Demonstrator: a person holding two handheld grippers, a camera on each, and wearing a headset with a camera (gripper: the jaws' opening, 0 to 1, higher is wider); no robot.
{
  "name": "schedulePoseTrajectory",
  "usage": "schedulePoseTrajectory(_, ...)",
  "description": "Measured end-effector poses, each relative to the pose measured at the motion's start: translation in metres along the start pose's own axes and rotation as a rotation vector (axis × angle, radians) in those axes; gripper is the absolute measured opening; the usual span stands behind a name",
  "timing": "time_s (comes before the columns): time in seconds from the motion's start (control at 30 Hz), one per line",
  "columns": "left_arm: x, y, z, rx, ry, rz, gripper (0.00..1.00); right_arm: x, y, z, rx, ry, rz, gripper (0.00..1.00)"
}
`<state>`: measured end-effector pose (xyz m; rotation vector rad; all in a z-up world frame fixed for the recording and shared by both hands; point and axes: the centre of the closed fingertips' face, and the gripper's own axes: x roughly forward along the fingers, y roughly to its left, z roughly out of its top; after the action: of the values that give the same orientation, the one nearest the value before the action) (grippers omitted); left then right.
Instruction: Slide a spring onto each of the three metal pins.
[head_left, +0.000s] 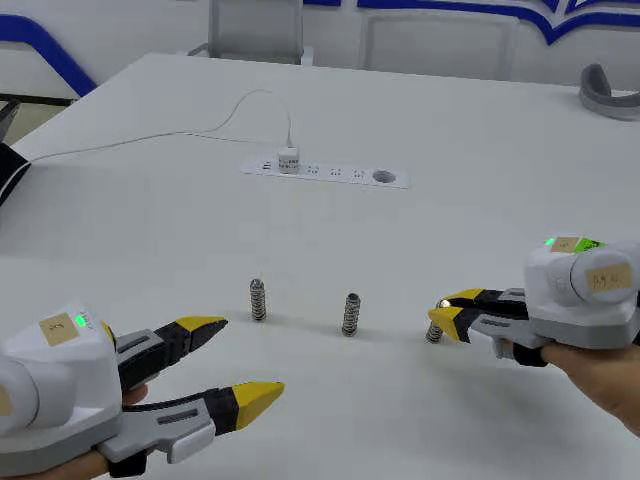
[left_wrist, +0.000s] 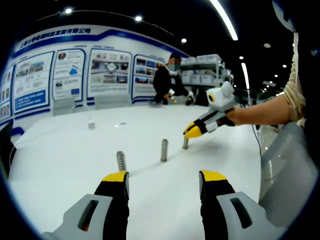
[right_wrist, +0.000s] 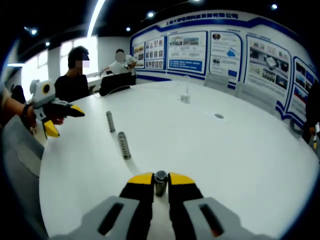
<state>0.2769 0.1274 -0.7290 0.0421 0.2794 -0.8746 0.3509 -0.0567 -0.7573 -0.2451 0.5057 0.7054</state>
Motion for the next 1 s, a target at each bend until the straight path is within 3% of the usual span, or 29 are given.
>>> schedulePoseTrajectory(0.53, -0.0017, 0.0018, 0.0012, -0.001, -0.006, 0.007, 0.58, 0.0024, 0.0064, -0.0062, -0.020, 0.021, 0.013, 0.19)
schedulePoseTrajectory(1.0, -0.0035, 0.0037, 0.0006, 0.000, -0.005, 0.013, 0.59, -0.0069, 0.0041, -0.0096, -0.022, 0.021, 0.017, 0.27)
